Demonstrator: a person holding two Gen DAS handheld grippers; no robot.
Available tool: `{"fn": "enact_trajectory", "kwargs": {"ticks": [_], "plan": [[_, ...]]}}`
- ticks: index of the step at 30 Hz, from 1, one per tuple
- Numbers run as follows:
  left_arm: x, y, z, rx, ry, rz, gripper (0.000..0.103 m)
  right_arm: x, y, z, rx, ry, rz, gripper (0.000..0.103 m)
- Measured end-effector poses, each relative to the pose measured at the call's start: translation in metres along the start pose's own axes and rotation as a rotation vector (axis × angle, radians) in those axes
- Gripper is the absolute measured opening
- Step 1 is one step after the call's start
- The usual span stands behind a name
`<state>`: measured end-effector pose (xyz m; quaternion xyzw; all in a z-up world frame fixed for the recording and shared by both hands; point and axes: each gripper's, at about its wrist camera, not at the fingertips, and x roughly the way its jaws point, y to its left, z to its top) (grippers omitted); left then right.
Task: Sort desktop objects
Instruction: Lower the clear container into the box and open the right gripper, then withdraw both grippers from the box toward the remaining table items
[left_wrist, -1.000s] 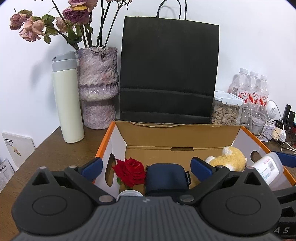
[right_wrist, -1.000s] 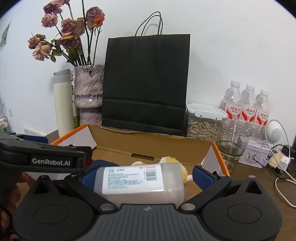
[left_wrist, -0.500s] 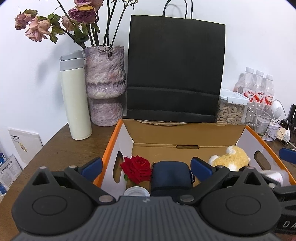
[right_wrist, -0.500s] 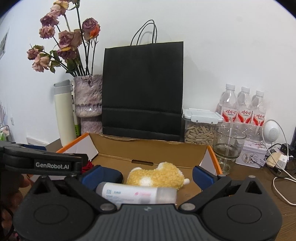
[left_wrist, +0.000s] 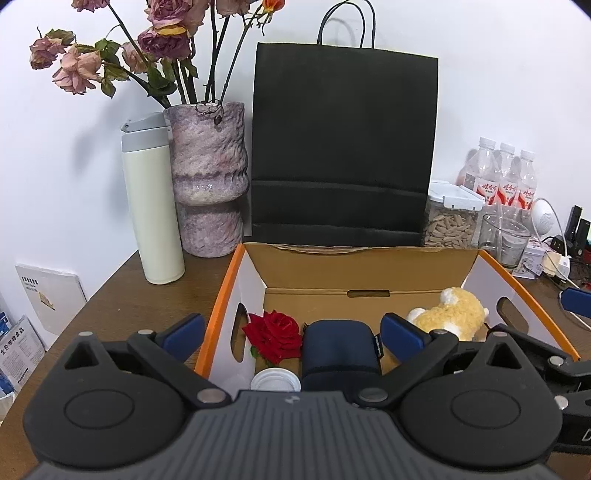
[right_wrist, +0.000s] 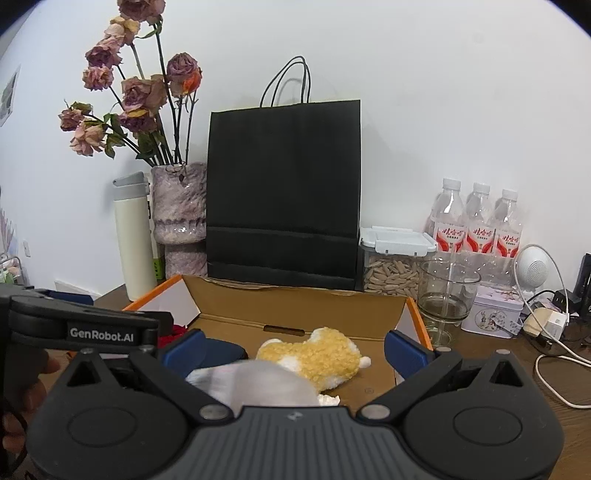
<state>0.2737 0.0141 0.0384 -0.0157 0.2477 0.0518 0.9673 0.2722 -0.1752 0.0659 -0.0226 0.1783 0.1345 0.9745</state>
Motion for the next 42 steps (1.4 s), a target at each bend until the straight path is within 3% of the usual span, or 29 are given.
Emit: {"fn": "enact_trajectory", "kwargs": {"ticks": [8, 22, 42], "plan": [[-0.022, 0.003, -0.002, 0.016, -0.041, -0.03, 0.103, -0.02, 0.003, -0.002, -0.014, -0.016, 0.01, 0.103], [-0.039, 0.024, -0.04, 0.03, -0.021, -0.086, 0.103, -0.052, 0.011, -0.031, -0.06, -0.002, 0.06, 0.103], [-0.066, 0.037, -0.077, 0.047, 0.019, -0.087, 0.103, -0.074, 0.006, -0.072, -0.033, 0.123, 0.06, 0.103]]}}
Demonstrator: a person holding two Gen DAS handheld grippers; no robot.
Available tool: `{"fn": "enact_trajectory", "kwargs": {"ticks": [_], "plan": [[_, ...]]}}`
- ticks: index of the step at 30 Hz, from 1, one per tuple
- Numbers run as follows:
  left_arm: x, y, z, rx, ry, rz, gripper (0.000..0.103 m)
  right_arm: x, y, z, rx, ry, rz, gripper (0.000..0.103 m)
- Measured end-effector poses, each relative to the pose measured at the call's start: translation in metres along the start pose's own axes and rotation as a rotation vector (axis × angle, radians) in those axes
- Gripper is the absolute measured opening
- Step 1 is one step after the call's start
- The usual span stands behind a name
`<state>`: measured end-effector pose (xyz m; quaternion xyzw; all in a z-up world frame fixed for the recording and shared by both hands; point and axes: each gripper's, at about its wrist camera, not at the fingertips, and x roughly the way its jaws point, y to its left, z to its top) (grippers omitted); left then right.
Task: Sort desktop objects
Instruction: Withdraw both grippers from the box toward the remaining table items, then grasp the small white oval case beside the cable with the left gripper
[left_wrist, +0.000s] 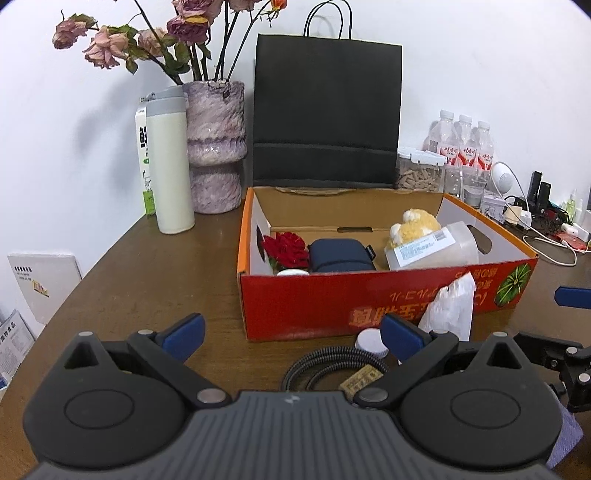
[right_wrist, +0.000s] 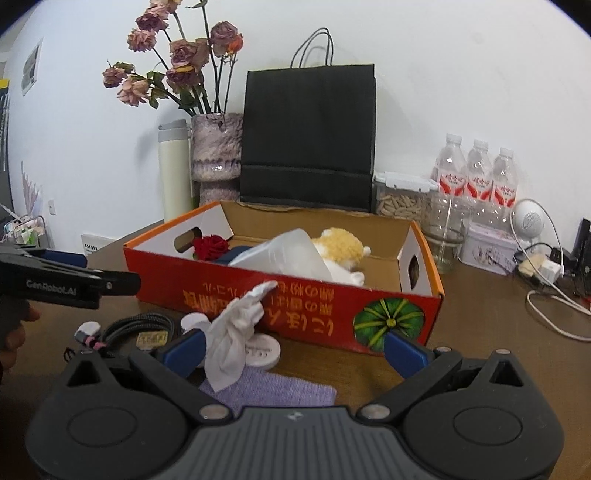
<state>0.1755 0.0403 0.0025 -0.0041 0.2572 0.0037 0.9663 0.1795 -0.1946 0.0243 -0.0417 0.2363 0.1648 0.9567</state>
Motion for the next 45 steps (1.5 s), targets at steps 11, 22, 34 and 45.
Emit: {"fn": "enact_trajectory", "kwargs": {"ticks": [11, 22, 34, 45], "plan": [[-0.005, 0.0, -0.011, -0.003, 0.016, 0.001, 0.103, -0.003, -0.002, -0.011, 0.022, 0.045, -0.008, 0.103], [-0.007, -0.002, -0.014, -0.004, 0.018, -0.004, 0.103, -0.004, -0.003, -0.014, 0.029, 0.056, -0.009, 0.103], [-0.009, -0.001, -0.015, -0.008, 0.015, -0.006, 0.103, -0.004, -0.002, -0.015, 0.029, 0.06, -0.012, 0.103], [-0.014, 0.0, -0.019, -0.009, 0.023, 0.007, 0.103, -0.005, -0.002, -0.016, 0.026, 0.062, -0.011, 0.103]]}}
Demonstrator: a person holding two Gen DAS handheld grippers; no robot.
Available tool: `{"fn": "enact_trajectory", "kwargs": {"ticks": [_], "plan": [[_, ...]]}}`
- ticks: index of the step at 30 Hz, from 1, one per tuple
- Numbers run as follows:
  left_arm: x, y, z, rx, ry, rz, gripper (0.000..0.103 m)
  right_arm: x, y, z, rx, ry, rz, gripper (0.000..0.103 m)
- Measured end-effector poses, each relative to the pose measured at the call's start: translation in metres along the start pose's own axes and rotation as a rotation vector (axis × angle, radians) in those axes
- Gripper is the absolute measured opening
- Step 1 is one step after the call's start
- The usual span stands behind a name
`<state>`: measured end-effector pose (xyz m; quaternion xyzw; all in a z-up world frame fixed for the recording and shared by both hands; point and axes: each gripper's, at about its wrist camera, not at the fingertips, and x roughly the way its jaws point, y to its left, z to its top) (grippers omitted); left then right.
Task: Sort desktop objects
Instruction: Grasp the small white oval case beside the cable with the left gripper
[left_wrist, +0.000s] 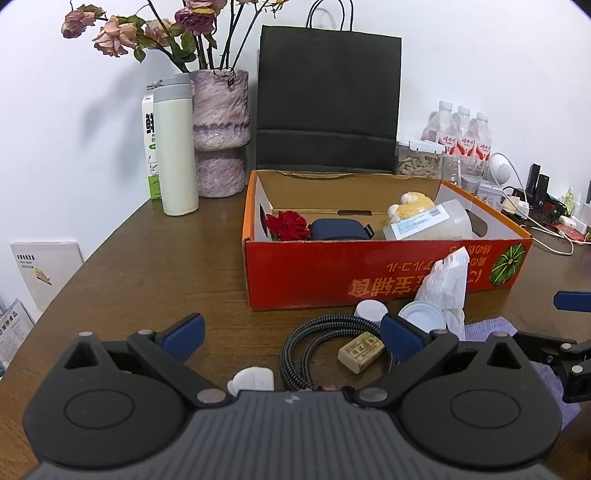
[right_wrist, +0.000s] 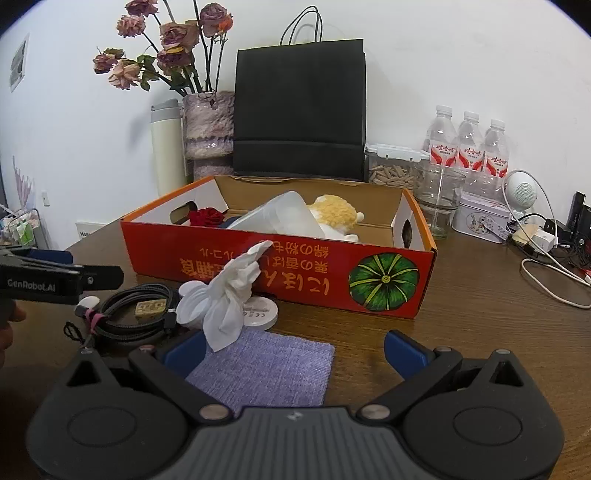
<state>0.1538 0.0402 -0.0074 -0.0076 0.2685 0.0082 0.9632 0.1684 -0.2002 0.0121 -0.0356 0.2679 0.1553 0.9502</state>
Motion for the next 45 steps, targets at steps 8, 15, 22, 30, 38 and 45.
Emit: {"fn": "enact_trajectory", "kwargs": {"ticks": [8, 15, 22, 30, 38, 45], "plan": [[-0.002, 0.002, -0.008, -0.001, 0.029, 0.005, 0.103, -0.002, 0.004, -0.004, -0.001, 0.011, -0.001, 0.103], [0.007, 0.01, -0.012, -0.023, 0.085, 0.039, 0.103, 0.004, 0.012, -0.011, -0.027, 0.05, 0.007, 0.103], [0.009, 0.027, -0.012, -0.082, 0.1, 0.081, 0.103, 0.008, 0.014, -0.013, -0.03, 0.065, 0.002, 0.103], [0.007, 0.043, -0.014, -0.102, 0.116, 0.129, 0.093, 0.008, 0.015, -0.013, -0.033, 0.07, -0.003, 0.103], [0.012, 0.036, -0.02, -0.059, 0.16, 0.085, 0.066, 0.009, 0.017, -0.014, -0.038, 0.075, -0.005, 0.103], [0.011, 0.029, -0.021, -0.023, 0.14, 0.068, 0.039, 0.009, 0.017, -0.014, -0.039, 0.075, -0.007, 0.103]]}}
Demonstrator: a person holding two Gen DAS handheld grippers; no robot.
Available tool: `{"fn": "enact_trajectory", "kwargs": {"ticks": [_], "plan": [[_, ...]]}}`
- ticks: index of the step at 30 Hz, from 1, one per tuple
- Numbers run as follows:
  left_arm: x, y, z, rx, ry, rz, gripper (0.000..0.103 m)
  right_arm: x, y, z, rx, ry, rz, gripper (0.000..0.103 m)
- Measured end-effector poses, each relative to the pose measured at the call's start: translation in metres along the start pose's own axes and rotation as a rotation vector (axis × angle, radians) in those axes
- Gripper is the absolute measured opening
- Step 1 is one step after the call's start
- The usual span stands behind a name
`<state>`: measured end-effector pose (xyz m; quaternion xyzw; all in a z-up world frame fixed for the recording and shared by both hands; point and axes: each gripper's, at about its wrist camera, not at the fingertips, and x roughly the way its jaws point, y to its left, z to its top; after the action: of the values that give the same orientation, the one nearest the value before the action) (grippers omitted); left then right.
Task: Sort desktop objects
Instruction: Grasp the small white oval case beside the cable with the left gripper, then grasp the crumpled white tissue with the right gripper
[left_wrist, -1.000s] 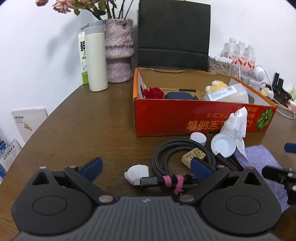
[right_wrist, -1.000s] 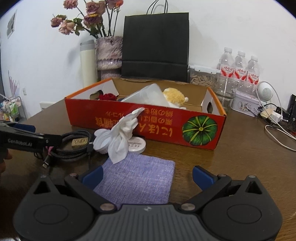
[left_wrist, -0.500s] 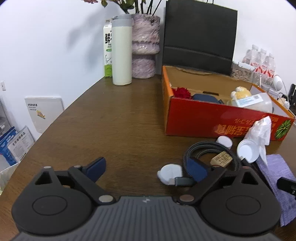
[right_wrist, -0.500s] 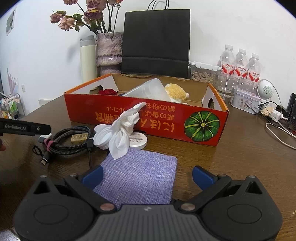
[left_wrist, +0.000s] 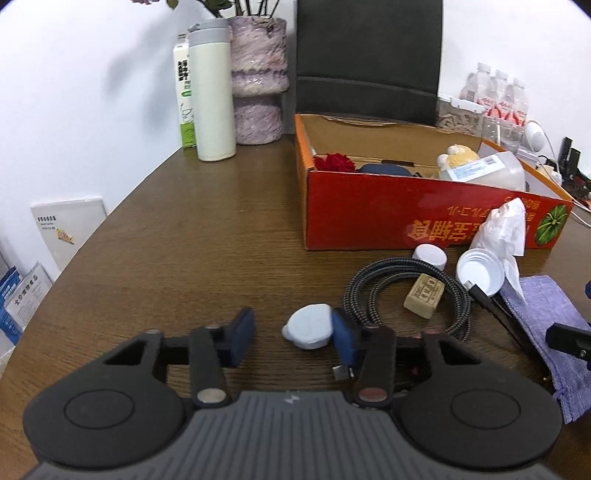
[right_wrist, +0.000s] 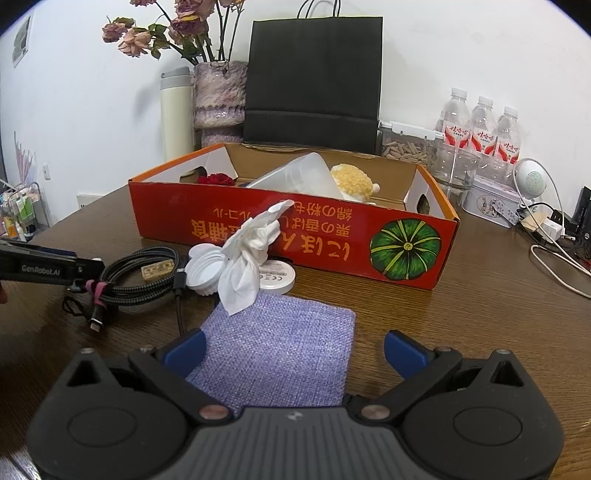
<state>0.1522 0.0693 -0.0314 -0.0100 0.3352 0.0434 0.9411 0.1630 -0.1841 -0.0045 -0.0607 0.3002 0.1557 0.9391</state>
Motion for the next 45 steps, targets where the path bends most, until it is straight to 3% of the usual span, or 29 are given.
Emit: {"fn": "enact_trajectory", "kwargs": {"ticks": [2, 4, 18, 23, 31, 33, 36, 40, 45], "plan": [[0.0, -0.001, 0.001, 0.006, -0.003, -0.014, 0.027, 0.0, 0.0, 0.0, -0.002, -0.002, -0.002, 0.103], [-0.001, -0.001, 0.001, 0.003, -0.006, -0.021, 0.024, -0.001, 0.0, 0.0, 0.001, -0.004, -0.004, 0.103], [-0.002, 0.001, 0.001, -0.025, -0.02, -0.031, 0.024, 0.003, 0.009, 0.024, 0.03, -0.074, 0.013, 0.102], [-0.005, 0.003, 0.002, -0.039, -0.037, -0.03, 0.024, 0.028, 0.015, 0.045, 0.072, -0.065, 0.065, 0.095], [-0.006, 0.007, 0.004, -0.057, -0.046, -0.038, 0.024, 0.057, 0.016, 0.063, 0.151, -0.04, 0.064, 0.065], [-0.007, 0.008, 0.005, -0.061, -0.05, -0.039, 0.024, 0.061, 0.015, 0.063, 0.153, -0.025, 0.067, 0.043], [-0.009, 0.008, 0.005, -0.064, -0.059, -0.043, 0.024, 0.063, 0.017, 0.06, 0.147, -0.004, 0.08, 0.021], [-0.014, 0.008, 0.007, -0.071, -0.08, -0.046, 0.024, 0.053, 0.02, 0.058, 0.134, -0.033, 0.073, 0.014], [-0.026, 0.003, 0.016, -0.071, -0.128, -0.059, 0.024, 0.032, 0.018, 0.062, 0.125, -0.108, 0.084, 0.014]]}}
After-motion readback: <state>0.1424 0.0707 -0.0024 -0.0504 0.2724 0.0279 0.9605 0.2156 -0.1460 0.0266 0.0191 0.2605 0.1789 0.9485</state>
